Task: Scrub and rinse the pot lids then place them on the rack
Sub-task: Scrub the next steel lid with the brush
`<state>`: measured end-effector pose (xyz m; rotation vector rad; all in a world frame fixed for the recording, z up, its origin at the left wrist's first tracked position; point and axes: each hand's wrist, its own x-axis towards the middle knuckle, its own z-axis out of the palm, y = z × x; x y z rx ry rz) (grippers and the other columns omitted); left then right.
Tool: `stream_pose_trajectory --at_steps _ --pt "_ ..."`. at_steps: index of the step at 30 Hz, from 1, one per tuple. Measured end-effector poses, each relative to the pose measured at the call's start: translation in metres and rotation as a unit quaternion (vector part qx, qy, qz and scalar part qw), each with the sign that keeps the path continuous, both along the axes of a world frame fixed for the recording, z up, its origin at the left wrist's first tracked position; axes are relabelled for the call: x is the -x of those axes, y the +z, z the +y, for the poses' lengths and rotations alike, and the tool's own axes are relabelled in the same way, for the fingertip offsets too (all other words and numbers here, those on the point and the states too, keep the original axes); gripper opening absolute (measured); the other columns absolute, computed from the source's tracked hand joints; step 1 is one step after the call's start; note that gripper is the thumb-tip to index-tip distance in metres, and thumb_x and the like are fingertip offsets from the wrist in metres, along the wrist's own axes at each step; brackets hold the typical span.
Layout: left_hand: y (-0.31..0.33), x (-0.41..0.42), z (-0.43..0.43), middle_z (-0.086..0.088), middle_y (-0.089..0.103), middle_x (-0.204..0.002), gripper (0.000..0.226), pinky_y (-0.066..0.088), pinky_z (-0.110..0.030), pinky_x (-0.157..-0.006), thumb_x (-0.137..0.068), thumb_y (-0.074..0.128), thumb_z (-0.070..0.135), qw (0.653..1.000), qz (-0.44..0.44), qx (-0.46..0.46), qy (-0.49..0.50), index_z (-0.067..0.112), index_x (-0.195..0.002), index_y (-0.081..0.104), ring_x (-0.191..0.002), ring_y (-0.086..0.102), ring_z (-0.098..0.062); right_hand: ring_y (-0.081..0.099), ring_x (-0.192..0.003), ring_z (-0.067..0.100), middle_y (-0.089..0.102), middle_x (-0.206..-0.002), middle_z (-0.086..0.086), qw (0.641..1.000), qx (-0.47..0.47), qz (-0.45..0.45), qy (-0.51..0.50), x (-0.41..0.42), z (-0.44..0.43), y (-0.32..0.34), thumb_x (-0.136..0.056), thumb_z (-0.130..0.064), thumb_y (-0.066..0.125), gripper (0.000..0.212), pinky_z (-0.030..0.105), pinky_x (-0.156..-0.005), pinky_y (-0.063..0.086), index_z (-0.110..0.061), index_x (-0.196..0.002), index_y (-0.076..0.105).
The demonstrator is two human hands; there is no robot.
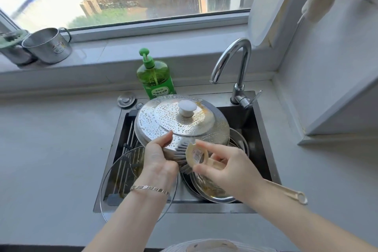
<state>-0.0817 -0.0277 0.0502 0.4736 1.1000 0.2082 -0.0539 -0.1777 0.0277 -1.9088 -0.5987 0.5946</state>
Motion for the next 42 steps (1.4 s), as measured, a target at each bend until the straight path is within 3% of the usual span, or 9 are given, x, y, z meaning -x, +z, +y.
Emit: stream_pose_trajectory --at_steps 5,10,15,19,24,28,32,37,42 --pt "-0.004 0.005 0.011 -0.012 0.065 -0.085 0.008 0.048 -0.052 -0.084 -0.082 0.058 -0.001 0.999 -0.021 -0.014 0.024 0.007 -0.079 0.056 -0.076 0.061 -0.032 0.043 -0.052 0.004 0.046 -0.044 -0.019 0.991 0.062 0.011 -0.121 -0.041 -0.021 -0.017 -0.078 -0.046 0.068 0.048 0.021 -0.058 0.040 -0.038 -0.124 0.057" --pt "-0.006 0.006 0.014 -0.012 0.068 -0.083 0.010 0.049 -0.049 -0.077 -0.081 0.056 -0.003 0.999 -0.017 -0.037 -0.016 0.006 -0.077 0.058 -0.078 0.062 -0.029 0.048 -0.060 0.006 0.052 -0.061 -0.010 0.998 0.051 -0.004 -0.026 -0.013 -0.024 -0.010 -0.074 -0.043 0.072 0.042 0.030 -0.065 0.046 -0.057 -0.110 0.055" --pt "-0.005 0.009 0.008 -0.008 0.067 -0.054 0.016 0.047 -0.048 -0.087 -0.082 0.054 -0.004 0.998 -0.012 -0.046 -0.047 0.006 -0.071 0.057 -0.073 0.060 -0.028 0.053 -0.066 0.010 0.056 -0.063 -0.004 0.981 0.106 0.016 -0.159 -0.064 -0.041 -0.026 -0.080 -0.048 0.065 0.051 0.025 -0.064 0.042 -0.030 -0.127 0.057" --pt "-0.008 0.013 0.008 -0.011 0.071 -0.066 0.014 0.049 -0.048 -0.082 -0.081 0.051 -0.006 0.994 -0.025 -0.060 -0.091 0.003 -0.078 0.062 -0.077 0.063 -0.032 0.039 -0.056 0.012 0.038 -0.050 -0.012 0.995 0.061 0.030 -0.067 -0.041 -0.033 -0.024 -0.075 -0.052 0.066 0.048 0.031 -0.060 0.035 -0.041 -0.121 0.057" --pt "-0.009 0.020 0.007 -0.014 0.071 -0.073 0.015 0.050 -0.044 -0.076 -0.079 0.050 -0.004 0.987 -0.027 -0.059 -0.144 -0.001 -0.080 0.065 -0.075 0.063 -0.030 0.061 -0.094 0.019 0.069 -0.101 0.003 0.977 0.112 0.042 -0.176 -0.082 -0.044 -0.032 -0.081 -0.051 0.062 0.052 0.035 -0.085 0.046 -0.026 -0.126 0.058" --pt "-0.009 0.019 0.013 -0.012 0.070 -0.070 0.014 0.051 -0.042 -0.075 -0.080 0.051 -0.005 0.987 -0.021 -0.086 -0.137 -0.001 -0.081 0.064 -0.074 0.062 -0.029 0.040 -0.053 0.007 0.041 -0.047 -0.013 0.993 0.082 0.003 -0.083 -0.058 -0.038 -0.028 -0.080 -0.049 0.065 0.045 0.029 -0.059 0.035 -0.038 -0.123 0.057" --pt "-0.007 0.020 0.012 -0.014 0.070 -0.077 0.018 0.051 -0.043 -0.081 -0.079 0.049 -0.006 0.982 -0.026 -0.088 -0.165 -0.003 -0.086 0.065 -0.076 0.064 -0.030 0.052 -0.075 0.013 0.057 -0.077 -0.007 0.980 0.099 0.027 -0.170 -0.087 -0.045 -0.031 -0.080 -0.046 0.066 0.048 0.029 -0.071 0.040 -0.029 -0.124 0.059" --pt "-0.006 0.018 0.015 -0.016 0.070 -0.082 0.021 0.051 -0.044 -0.081 -0.076 0.048 -0.008 0.978 -0.025 -0.099 -0.180 -0.005 -0.089 0.064 -0.075 0.067 -0.030 0.044 -0.063 0.013 0.047 -0.062 0.001 0.998 0.045 0.014 -0.046 -0.072 -0.037 -0.023 -0.074 -0.045 0.072 0.045 0.030 -0.065 0.036 -0.043 -0.118 0.059" --pt "-0.007 0.022 0.012 -0.014 0.069 -0.068 0.030 0.049 -0.040 -0.068 -0.076 0.046 -0.009 0.967 -0.002 -0.088 -0.240 -0.003 -0.062 0.071 -0.054 0.066 -0.025 0.050 -0.066 0.014 0.053 -0.063 0.000 0.991 0.078 -0.007 -0.112 -0.100 -0.036 -0.023 -0.074 -0.047 0.071 0.046 0.031 -0.066 0.037 -0.039 -0.119 0.060"
